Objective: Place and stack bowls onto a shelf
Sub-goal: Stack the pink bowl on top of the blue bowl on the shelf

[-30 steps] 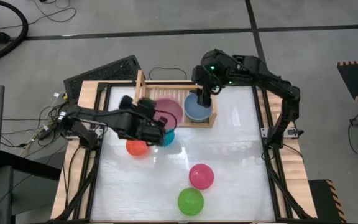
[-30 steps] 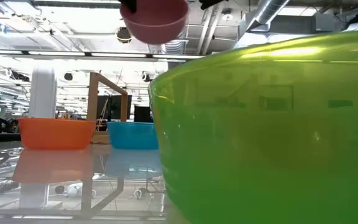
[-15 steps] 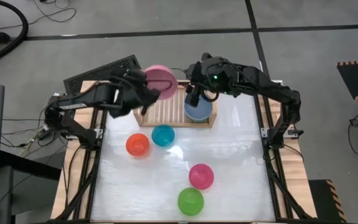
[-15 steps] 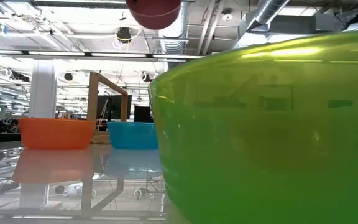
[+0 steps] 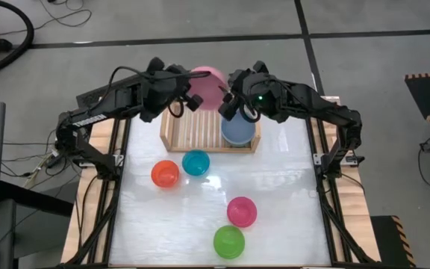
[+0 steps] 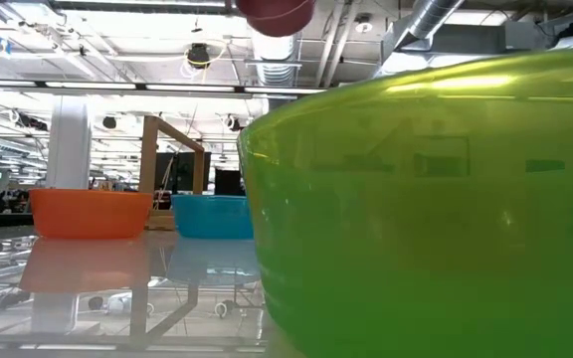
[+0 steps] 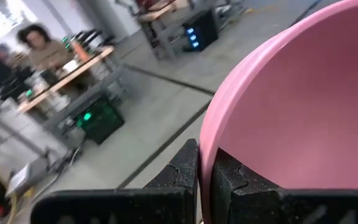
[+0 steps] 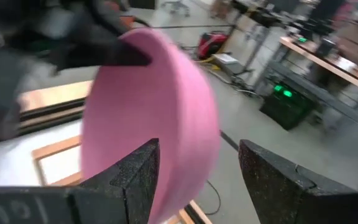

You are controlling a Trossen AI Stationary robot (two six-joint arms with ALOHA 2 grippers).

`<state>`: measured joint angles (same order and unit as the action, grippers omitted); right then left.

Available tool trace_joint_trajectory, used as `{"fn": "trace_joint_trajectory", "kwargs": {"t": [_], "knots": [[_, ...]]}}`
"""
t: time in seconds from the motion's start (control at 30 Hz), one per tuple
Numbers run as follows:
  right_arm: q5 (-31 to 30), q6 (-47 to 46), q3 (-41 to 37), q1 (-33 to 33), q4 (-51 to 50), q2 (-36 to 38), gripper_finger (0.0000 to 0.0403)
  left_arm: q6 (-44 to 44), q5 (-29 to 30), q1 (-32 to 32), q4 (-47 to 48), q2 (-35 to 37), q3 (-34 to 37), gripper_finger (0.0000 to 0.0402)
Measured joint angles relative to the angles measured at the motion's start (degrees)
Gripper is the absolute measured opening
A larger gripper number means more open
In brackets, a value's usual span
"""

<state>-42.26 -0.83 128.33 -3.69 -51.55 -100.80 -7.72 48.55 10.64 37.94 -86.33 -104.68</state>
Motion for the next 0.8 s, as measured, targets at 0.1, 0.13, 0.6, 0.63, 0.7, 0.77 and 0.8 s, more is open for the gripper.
{"fn": "trace_joint_trajectory", "kwargs": {"t": [0.1, 0.13, 0.6, 0.63, 0.7, 0.77, 0.8], "knots": [[-3.7, -2.2, 0.1, -0.4, -0.1, -0.7, 0.0244, -5.8, -2.5, 0.0, -5.7, -0.9, 0.0, 0.0000], [-4.5, -2.6, 0.0, -0.6, -0.5, -0.8, 0.0244, -7.9, -2.9, 0.0, -6.7, -1.0, 0.0, 0.0000], [-9.1, -4.1, 0.0, -2.7, -4.5, -0.8, 0.0127, -23.4, -26.1, 6.9, -9.1, -1.1, 0.0, 0.0001], [-9.1, -4.1, 0.0, -3.3, -5.2, -0.8, 0.0109, -24.0, -27.5, 7.5, -9.4, -1.1, 0.0, 0.0001], [-9.2, -4.1, 0.0, -4.4, -6.5, -0.8, 0.0070, -24.9, -30.3, 8.4, -10.4, -1.1, 0.0, 0.0001], [-9.2, -3.9, -0.4, -5.6, -7.1, -0.8, 0.0030, -25.1, -31.9, 8.8, -11.9, -1.1, 0.0, 0.0001], [-9.1, -3.6, -0.8, -6.1, -6.9, -0.8, 0.0025, -25.1, -32.3, 8.9, -12.4, -1.1, 0.0, 0.0002]]}}
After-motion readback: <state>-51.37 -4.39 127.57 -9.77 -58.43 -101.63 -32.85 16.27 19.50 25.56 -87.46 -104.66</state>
